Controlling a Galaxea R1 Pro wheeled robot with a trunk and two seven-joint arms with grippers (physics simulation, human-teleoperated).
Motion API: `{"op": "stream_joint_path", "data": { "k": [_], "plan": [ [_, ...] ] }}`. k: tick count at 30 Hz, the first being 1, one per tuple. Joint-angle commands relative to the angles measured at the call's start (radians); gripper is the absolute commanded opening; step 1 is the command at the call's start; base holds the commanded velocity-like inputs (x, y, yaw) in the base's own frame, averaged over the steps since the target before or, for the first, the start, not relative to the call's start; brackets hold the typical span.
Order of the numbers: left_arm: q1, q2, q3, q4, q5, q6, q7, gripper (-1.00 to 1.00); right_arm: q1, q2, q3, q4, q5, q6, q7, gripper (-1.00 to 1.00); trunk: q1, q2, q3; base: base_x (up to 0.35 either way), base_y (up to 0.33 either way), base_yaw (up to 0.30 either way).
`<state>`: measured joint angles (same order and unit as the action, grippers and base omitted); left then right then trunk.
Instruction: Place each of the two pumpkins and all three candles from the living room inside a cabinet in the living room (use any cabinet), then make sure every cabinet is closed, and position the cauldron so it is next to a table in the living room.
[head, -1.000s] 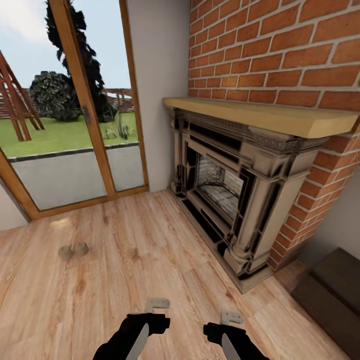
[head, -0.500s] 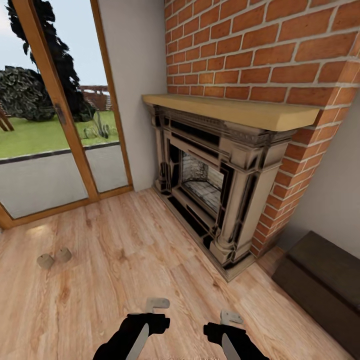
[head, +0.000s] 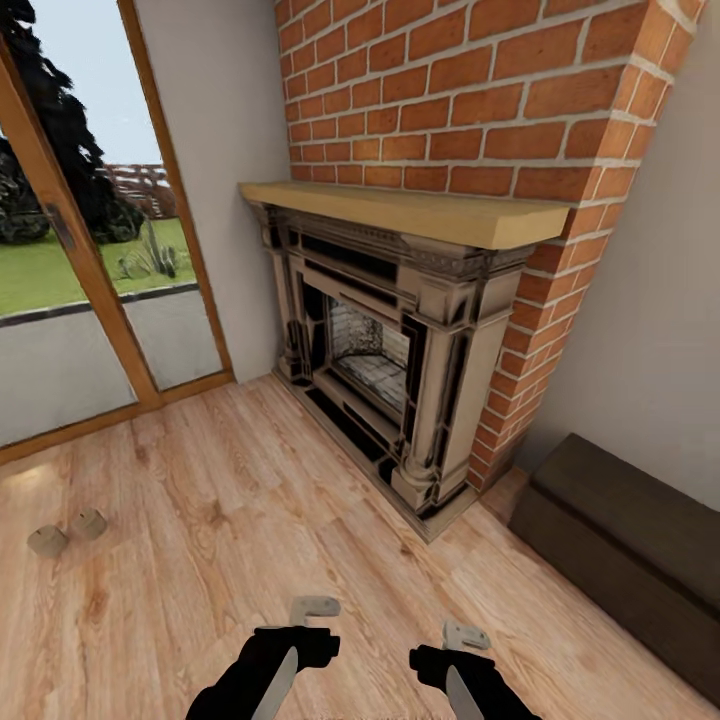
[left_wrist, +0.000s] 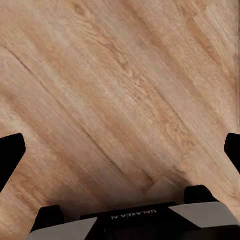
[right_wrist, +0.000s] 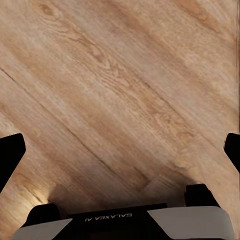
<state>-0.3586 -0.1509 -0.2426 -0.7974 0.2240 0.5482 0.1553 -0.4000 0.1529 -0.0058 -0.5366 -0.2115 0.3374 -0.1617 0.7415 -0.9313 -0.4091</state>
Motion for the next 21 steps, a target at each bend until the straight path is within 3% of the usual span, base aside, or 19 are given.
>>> {"op": "stream_joint_path", "data": {
  "k": [1,21],
  "plan": [
    [0.0,0.001,-0.003,-0.002,0.011,0.004,0.009,1.0,0.0,0.0,-0.002,-0.002,-0.008,0.004,-0.006,1.0,0.0,-0.001,-0.002,-0.086,0.0,-0.23],
    [0.0,0.001,-0.003,-0.002,0.01,0.004,0.01,1.0,0.0,0.0,-0.003,-0.002,-0.009,0.005,-0.006,1.0,0.0,-0.001,-0.021,-0.079,0.0,-0.23]
  ]
}}
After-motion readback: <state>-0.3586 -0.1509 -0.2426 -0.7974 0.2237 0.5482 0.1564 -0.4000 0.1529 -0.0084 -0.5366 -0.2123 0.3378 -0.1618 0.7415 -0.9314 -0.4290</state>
